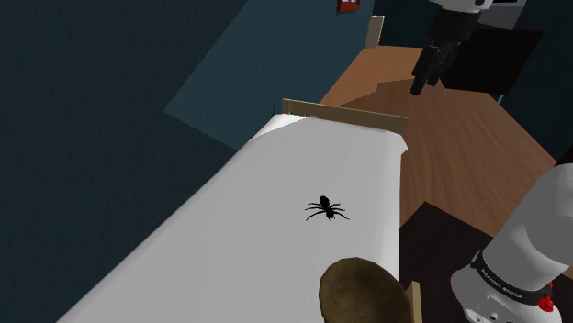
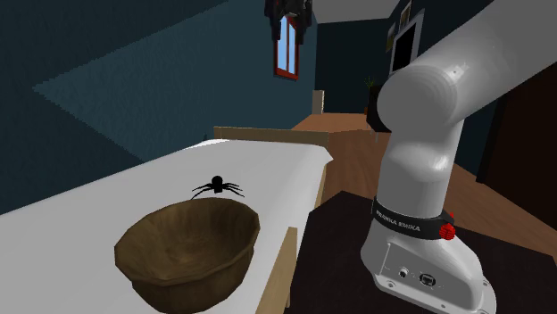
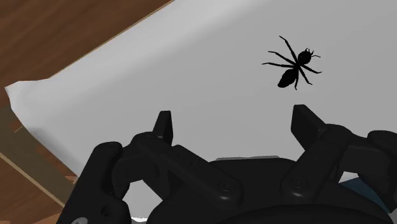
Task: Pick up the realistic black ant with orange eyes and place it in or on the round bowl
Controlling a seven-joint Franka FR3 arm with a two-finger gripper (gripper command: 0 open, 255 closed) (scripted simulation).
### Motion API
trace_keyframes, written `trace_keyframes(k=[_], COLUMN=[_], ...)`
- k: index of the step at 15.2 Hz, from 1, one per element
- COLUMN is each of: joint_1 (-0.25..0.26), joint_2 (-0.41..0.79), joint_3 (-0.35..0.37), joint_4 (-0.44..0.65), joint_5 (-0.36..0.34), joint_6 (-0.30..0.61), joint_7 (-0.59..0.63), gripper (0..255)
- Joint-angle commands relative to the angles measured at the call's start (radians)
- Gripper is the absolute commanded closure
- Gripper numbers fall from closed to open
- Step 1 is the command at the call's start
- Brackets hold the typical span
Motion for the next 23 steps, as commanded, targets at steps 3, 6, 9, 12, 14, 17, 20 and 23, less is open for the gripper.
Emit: trace_keyframes(k=[3,6,9,12,14,17,20,23], joint_1=[0.004,0.011,0.017,0.019,0.019,0.015,0.007,0.0], joint_2=[0.019,0.061,0.118,0.19,0.246,0.342,0.452,0.575], joint_3=[0.048,0.12,0.191,0.262,0.308,0.375,0.44,0.498], joint_4=[-0.032,-0.07,-0.097,-0.111,-0.113,-0.107,-0.087,-0.055], joint_5=[0.004,0.009,0.01,0.007,0.0,-0.019,-0.053,-0.103], joint_6=[0.033,0.084,0.134,0.184,0.216,0.26,0.299,0.328], joint_7=[0.053,0.133,0.215,0.3,0.358,0.451,0.549,0.657], gripper=[0,0,0,0,0,0,0,0])
